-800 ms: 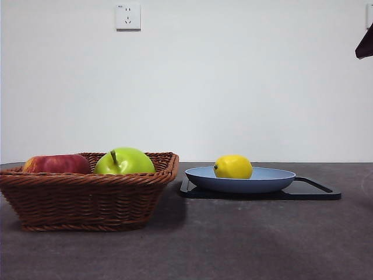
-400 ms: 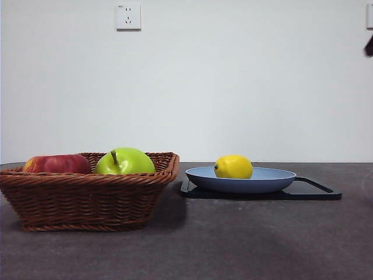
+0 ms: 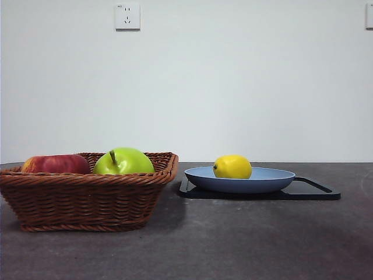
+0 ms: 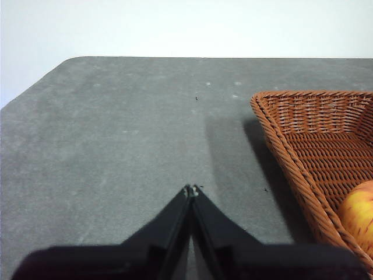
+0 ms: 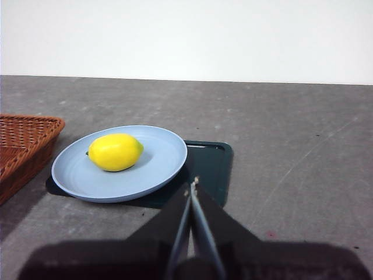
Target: Take the lemon from the basket,put the lemon in the plate,hand out the plate
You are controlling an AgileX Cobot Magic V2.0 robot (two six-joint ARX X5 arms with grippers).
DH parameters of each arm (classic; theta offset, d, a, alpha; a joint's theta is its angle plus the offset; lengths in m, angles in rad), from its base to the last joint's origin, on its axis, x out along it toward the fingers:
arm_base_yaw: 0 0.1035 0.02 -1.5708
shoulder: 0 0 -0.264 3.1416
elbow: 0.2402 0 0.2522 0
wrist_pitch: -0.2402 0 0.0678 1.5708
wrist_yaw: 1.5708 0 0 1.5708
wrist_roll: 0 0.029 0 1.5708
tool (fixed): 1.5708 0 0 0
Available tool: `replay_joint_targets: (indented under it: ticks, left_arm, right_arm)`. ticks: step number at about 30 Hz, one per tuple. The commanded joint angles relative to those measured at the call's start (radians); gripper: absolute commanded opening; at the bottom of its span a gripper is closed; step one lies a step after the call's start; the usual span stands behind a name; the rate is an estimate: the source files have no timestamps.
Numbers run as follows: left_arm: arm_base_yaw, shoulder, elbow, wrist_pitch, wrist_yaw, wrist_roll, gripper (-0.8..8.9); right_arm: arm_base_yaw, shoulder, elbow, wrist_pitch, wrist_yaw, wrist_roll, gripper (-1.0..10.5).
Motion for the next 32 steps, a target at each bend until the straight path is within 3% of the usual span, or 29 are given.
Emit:
replay_joint_targets:
  ticks: [1, 15, 32]
  left_arm:
    - [0.004, -0.003, -0.011, 0.006, 0.0, 0.001, 0.08]
    - [0.004, -0.003, -0.01, 0.006, 0.0, 0.001, 0.08]
    - [0.004, -0.003, -0.011, 0.006, 0.0, 0.001, 0.08]
  right_arm:
    - [-0.042, -0.024, -0.026, 0.026, -0.047, -0.007, 0.0]
    - [-0.118, -0.089, -0.125, 0.023, -0.046, -0.018, 0.0]
    - [-0.119, -0.088, -0.132, -0.018, -0.04, 0.001, 0.0]
